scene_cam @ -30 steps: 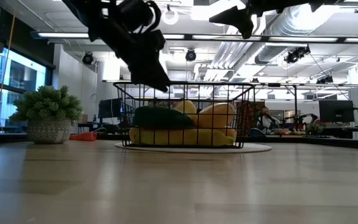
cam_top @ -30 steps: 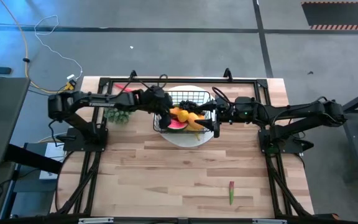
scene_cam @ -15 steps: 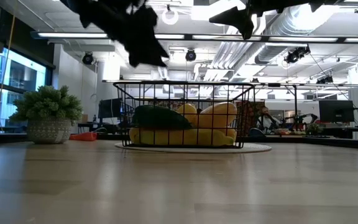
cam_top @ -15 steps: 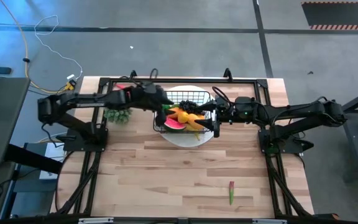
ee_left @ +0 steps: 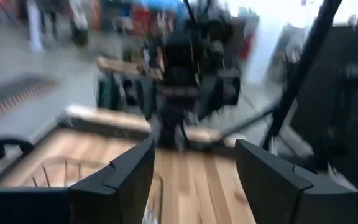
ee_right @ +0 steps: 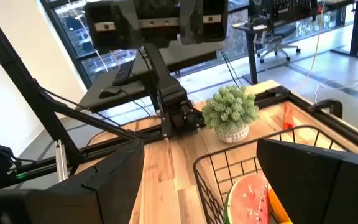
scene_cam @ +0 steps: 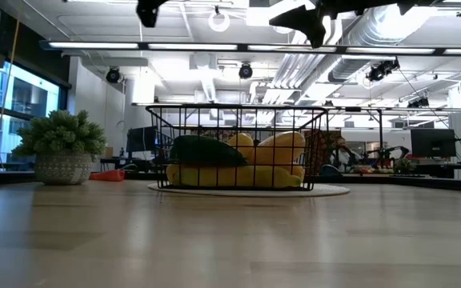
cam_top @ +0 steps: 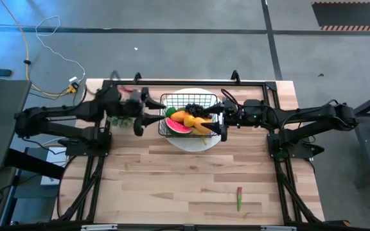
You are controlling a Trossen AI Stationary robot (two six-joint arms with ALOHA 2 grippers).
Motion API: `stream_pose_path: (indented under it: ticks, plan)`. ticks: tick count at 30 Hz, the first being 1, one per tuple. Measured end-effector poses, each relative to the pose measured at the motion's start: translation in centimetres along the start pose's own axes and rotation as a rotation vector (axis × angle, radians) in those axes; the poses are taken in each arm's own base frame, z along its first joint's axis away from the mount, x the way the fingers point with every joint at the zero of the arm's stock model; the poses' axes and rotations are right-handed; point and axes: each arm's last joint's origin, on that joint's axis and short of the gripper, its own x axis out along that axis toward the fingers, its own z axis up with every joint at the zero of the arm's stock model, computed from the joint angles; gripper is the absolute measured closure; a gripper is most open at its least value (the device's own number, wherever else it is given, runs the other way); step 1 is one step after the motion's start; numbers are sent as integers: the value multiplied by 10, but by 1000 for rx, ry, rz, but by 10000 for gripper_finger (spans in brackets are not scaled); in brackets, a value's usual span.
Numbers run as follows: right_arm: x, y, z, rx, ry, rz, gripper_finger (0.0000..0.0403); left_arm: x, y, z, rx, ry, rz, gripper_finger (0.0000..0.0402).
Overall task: Build produce basket
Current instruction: Put the orange chili pepper into the wire basket
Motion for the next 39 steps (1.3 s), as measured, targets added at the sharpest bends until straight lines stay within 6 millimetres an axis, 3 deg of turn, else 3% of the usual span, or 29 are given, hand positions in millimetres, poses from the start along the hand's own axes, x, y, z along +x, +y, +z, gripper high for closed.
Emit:
stream_pose_path:
  ticks: [7,11,21,27,39]
  plan:
    - [0,1,5,-12,-51,13,109,-32,-9,-32,4,-203,44,189]
    - [0,1,5,-10,-51,13,109,-40,-8,-38,-1,-247,56,189]
    - [0,1,5,-10,-55,14,109,-40,-9,-38,21,-247,47,190]
    - [0,1,5,-35,-55,14,109,-40,-11,-40,138,-214,-21,190]
    - [0,1,5,-36,-55,14,109,-38,-9,-48,126,-138,-2,190]
